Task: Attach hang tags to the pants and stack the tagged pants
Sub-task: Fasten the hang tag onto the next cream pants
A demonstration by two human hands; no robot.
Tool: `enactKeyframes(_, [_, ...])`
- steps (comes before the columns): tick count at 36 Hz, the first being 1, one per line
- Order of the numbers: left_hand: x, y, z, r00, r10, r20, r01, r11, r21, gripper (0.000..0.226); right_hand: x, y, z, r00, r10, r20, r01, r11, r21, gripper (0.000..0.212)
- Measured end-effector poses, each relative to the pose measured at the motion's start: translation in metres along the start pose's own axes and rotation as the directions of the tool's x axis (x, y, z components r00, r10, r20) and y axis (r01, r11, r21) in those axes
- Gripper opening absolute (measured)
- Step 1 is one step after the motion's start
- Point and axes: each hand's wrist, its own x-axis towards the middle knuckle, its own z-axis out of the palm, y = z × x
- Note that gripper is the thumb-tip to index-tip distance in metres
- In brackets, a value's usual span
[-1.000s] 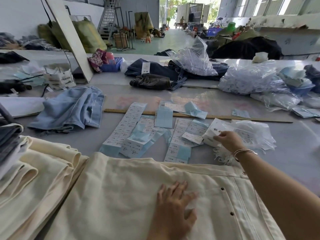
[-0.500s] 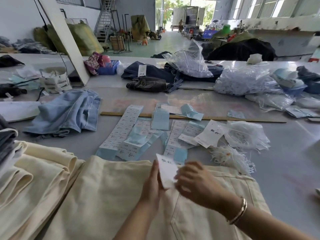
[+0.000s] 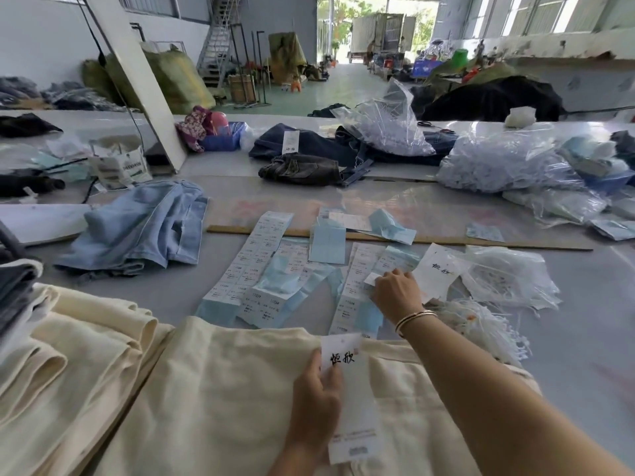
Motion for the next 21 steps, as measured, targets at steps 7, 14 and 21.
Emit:
enactKeyframes(7, [-0.001, 0.003, 0.0, 0.999, 0.029, -0.016, -0.029, 1.0, 0.009, 0.023, 0.01, 0.003, 0.009, 0.999, -0.006, -0.038, 0.005, 1.0, -0.021, 0.025])
enactKeyframes(14, [-0.001, 0.003, 0.0, 0.996, 0.081, -0.024, -0.081, 0.997, 0.003, 0.018, 0.016, 0.005, 0.009, 1.0, -0.019, 0.024, 0.02, 1.0, -0.009, 0.029])
enactKeyframes(21, [0.0, 0.001, 0.0, 0.996, 0.094, -0.006, -0.094, 0.996, -0.008, 0.015, 0.014, 0.004, -0.003, 0.995, -0.077, -0.063, 0.08, 0.996, 0.041, 0.024])
